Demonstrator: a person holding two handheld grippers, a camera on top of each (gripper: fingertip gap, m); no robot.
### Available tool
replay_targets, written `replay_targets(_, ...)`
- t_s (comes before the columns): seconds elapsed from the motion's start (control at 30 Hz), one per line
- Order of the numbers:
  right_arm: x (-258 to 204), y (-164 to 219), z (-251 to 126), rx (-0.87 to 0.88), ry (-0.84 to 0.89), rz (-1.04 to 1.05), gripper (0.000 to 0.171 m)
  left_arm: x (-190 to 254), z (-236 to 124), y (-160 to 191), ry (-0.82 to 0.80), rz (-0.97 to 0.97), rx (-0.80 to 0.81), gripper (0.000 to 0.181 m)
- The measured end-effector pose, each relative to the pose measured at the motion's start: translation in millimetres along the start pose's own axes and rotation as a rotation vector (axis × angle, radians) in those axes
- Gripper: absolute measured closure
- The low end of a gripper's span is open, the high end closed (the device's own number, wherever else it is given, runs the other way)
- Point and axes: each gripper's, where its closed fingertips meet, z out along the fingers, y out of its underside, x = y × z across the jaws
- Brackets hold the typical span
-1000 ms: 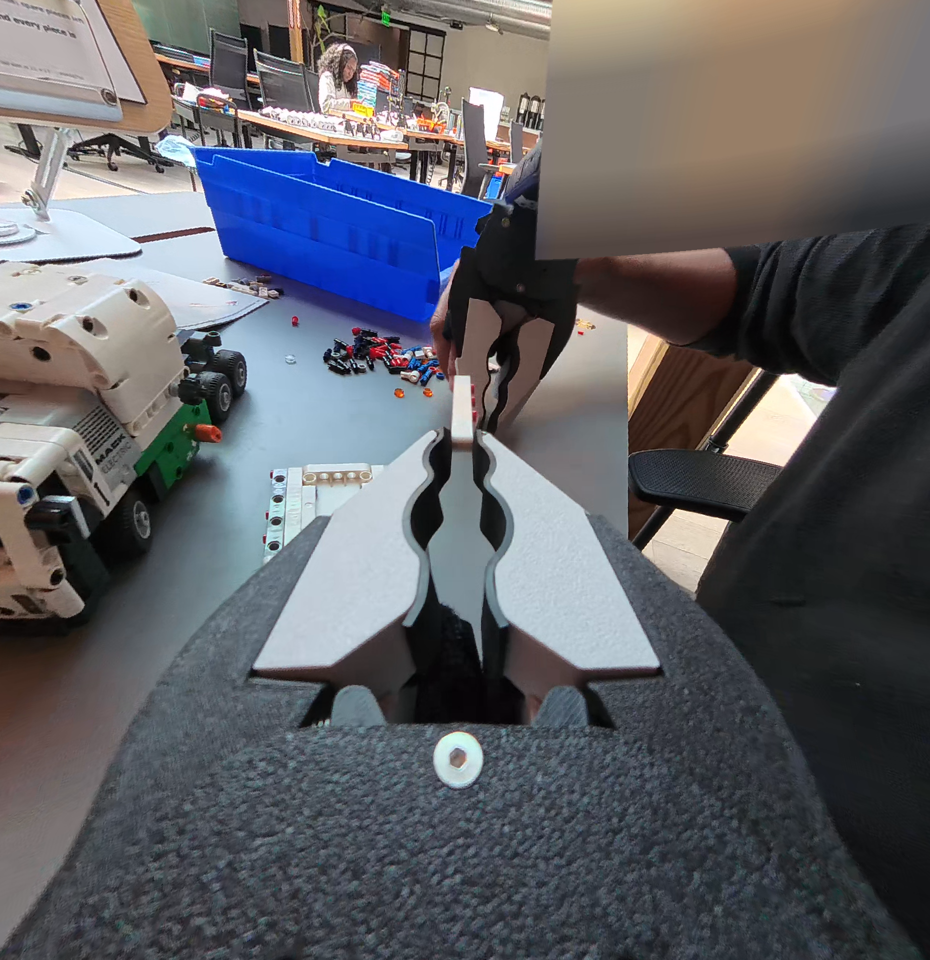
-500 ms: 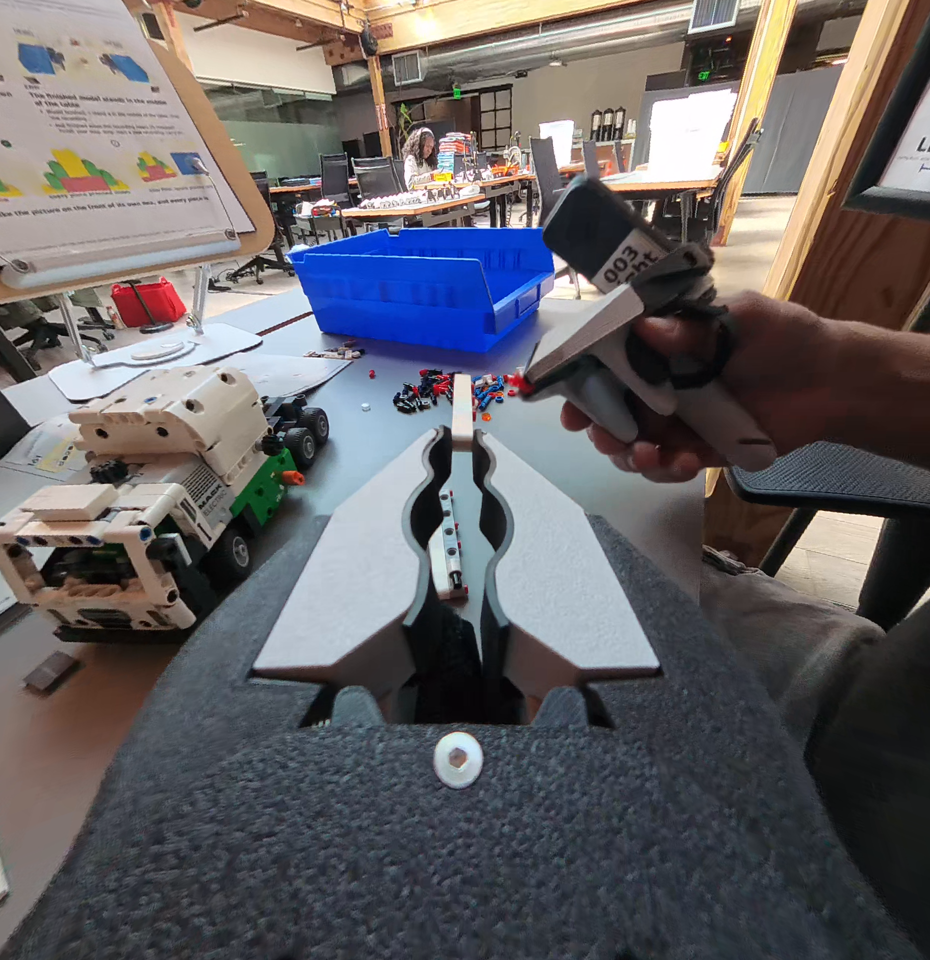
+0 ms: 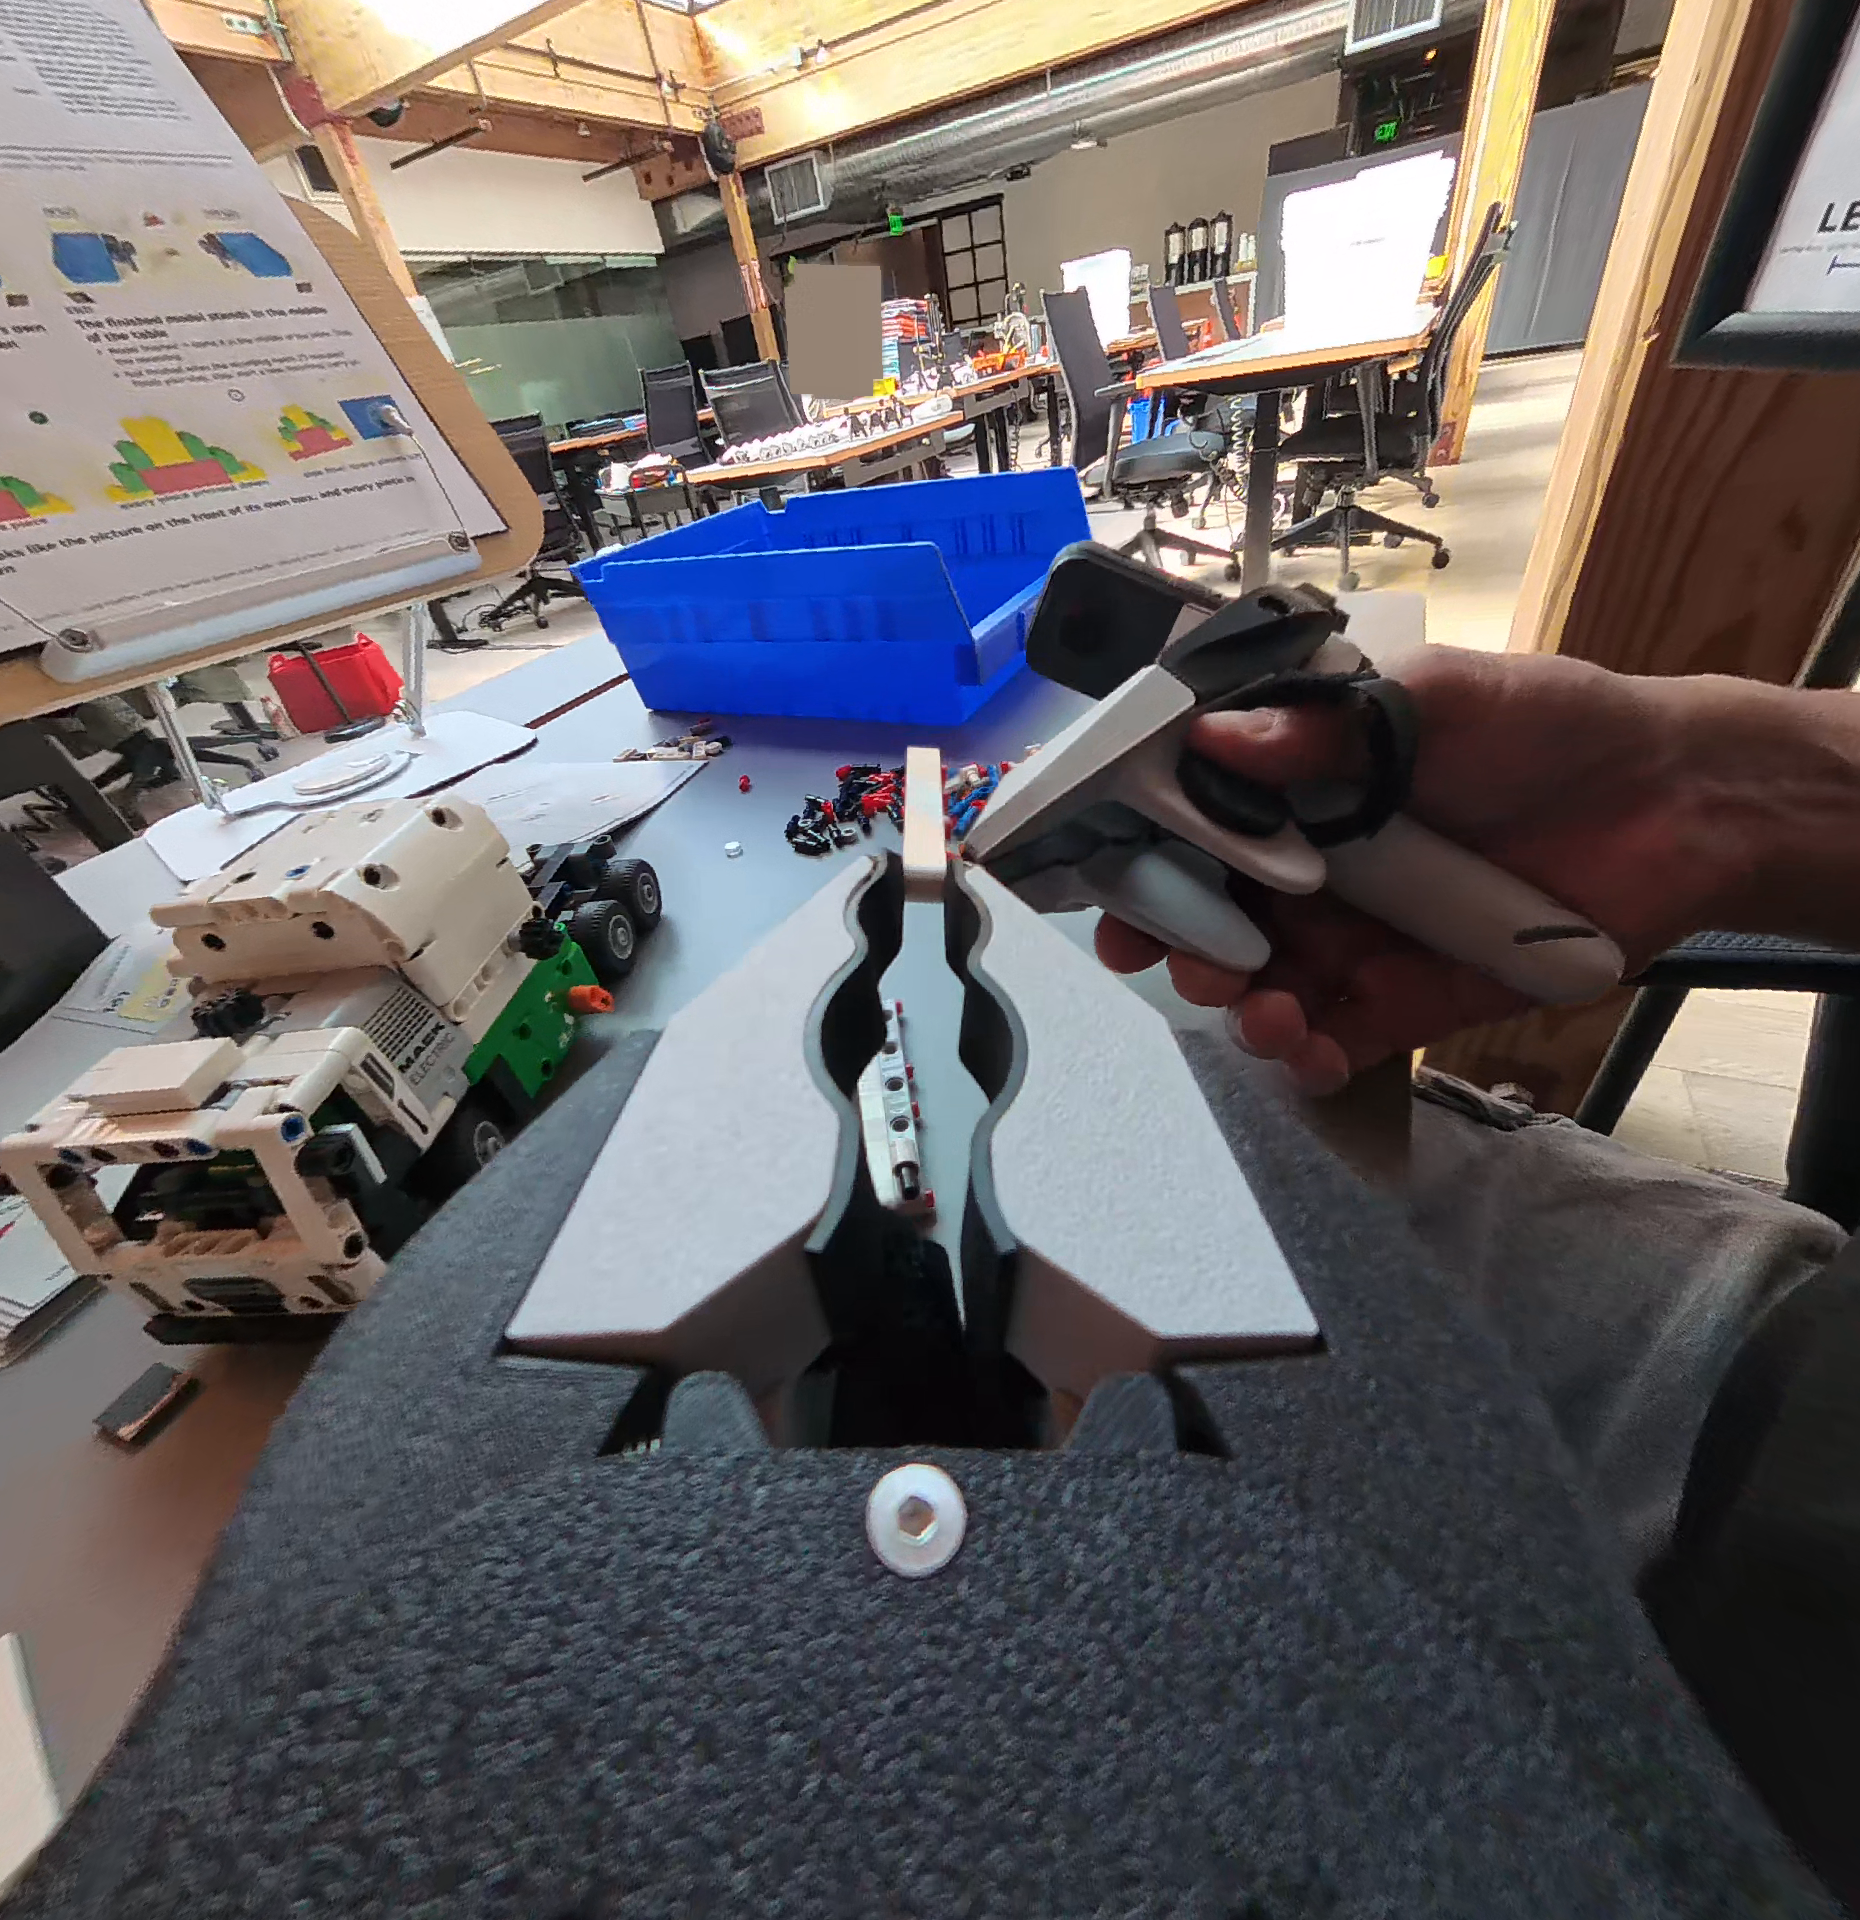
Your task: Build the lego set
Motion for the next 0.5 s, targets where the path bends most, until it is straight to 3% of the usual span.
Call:
replay_targets(0.17,1.5,0.0,-3.3,0.006,0.003,0.015,0.168,2.4,1.6,1.9,0.001,0.037,-0.014,0.175)
replay_targets(0.37,5.8,1.3,-6.8,-0.011,0.013,0.050,0.169,4.0,3.0,6.2,-0.094,0.278,-0.066,0.176)
replay_targets(0.5,7.4,1.7,-6.8,-0.015,0.037,0.014,0.170,5.5,3.3,7.5,-0.056,0.220,-0.069,0.176)
